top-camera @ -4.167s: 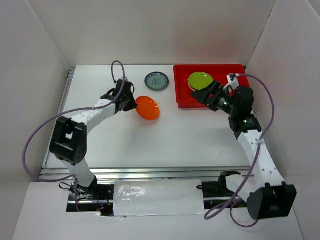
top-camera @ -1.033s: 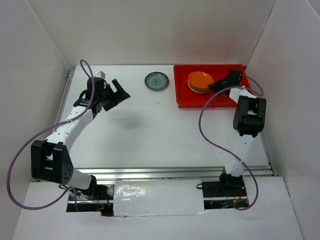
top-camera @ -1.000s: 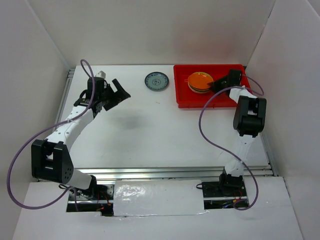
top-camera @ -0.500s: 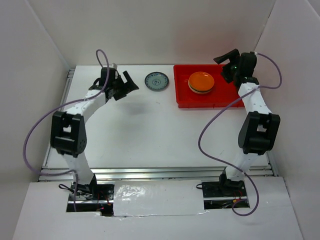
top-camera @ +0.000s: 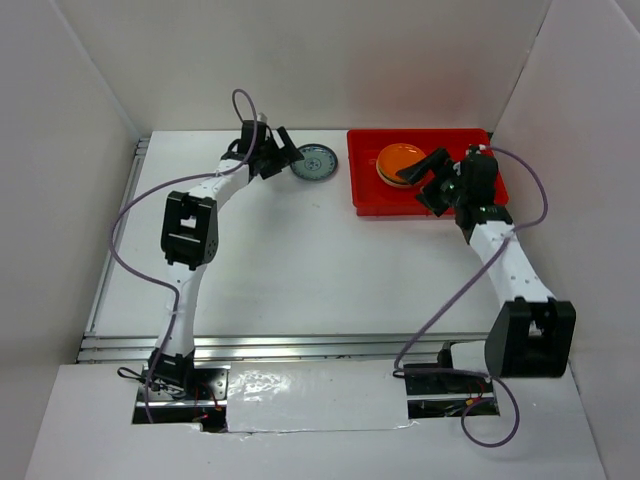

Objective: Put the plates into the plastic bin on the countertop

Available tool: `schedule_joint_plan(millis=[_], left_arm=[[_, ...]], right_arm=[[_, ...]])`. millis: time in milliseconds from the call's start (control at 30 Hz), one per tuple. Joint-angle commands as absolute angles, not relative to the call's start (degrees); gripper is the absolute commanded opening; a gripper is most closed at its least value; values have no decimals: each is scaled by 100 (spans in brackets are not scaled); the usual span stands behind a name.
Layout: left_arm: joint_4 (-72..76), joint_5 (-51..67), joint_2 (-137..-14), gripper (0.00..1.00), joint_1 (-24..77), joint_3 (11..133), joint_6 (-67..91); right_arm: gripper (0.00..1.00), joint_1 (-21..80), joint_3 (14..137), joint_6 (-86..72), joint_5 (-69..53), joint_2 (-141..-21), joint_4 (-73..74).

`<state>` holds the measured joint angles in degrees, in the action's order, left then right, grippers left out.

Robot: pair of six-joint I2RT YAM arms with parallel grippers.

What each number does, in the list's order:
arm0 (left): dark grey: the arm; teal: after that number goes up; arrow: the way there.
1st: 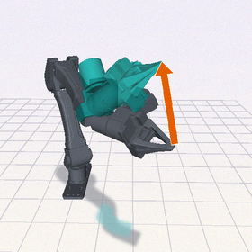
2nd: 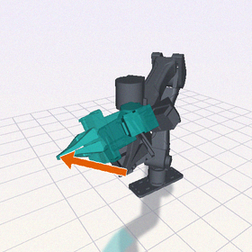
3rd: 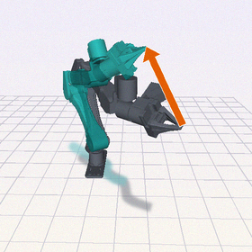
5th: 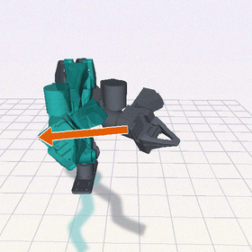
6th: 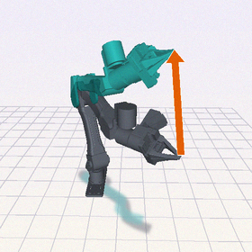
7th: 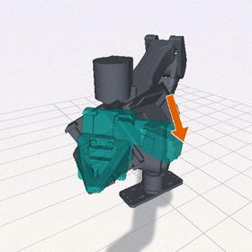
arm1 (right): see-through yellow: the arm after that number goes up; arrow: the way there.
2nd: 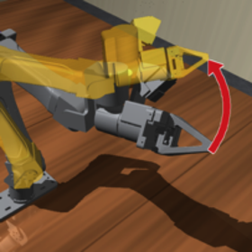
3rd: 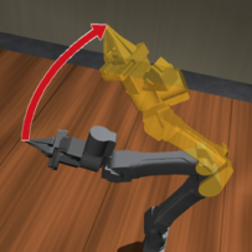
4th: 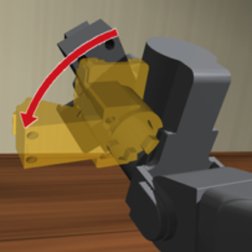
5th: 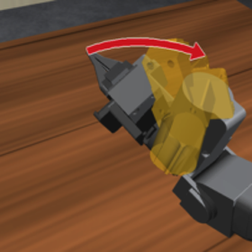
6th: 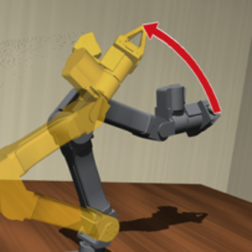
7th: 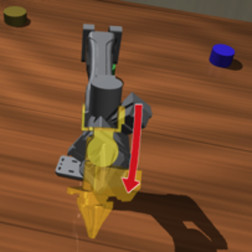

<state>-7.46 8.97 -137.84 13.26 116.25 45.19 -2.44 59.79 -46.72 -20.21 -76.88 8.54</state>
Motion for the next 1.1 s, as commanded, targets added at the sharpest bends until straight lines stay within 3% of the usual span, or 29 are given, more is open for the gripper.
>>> schedule_joint_plan(millis=[0, 200, 500, 700, 767, 833, 867, 933, 967, 1067], left_arm=[[-579, 598, -14132, 99, 1327, 11979, 4579], [-422, 659, -14607, 96, 1336, 12216, 4570], [-404, 668, -15134, 64, 1345, 12568, 4570], [-519, 765, -15512, 55, 1345, 13016, 4772], [-484, 677, -15513, 39, 1336, 12965, 4860], [-413, 607, -15469, 31, 1345, 12859, 4939], [-361, 589, -15460, 19, 1336, 12815, 4983], [-325, 606, -15469, 12, 1327, 12779, 5062], [-177, 659, -15443, 0, 1310, 12684, 5115], [-115, 685, -15111, 0, 1266, 12246, 5291]], right_arm=[[100, -158, 5687, -4500, -2619, -6883, 448], [100, -79, 5590, -4544, -2769, -5899, 659], [100, -79, 5028, -4799, -2953, -5010, 563], [100, -44, 4861, -4896, -3076, -4781, 475], [100, -35, 4817, -4861, -3059, -4772, 475], [100, -44, 4755, -4834, -3129, -4781, 501], [100, -61, 4746, -4834, -3155, -4790, 492], [100, -70, 4702, -4843, -3182, -4773, 449], [100, -79, 4685, -4825, -3164, -4746, 466], [100, -79, 4711, -4703, -3068, -4781, 562]])
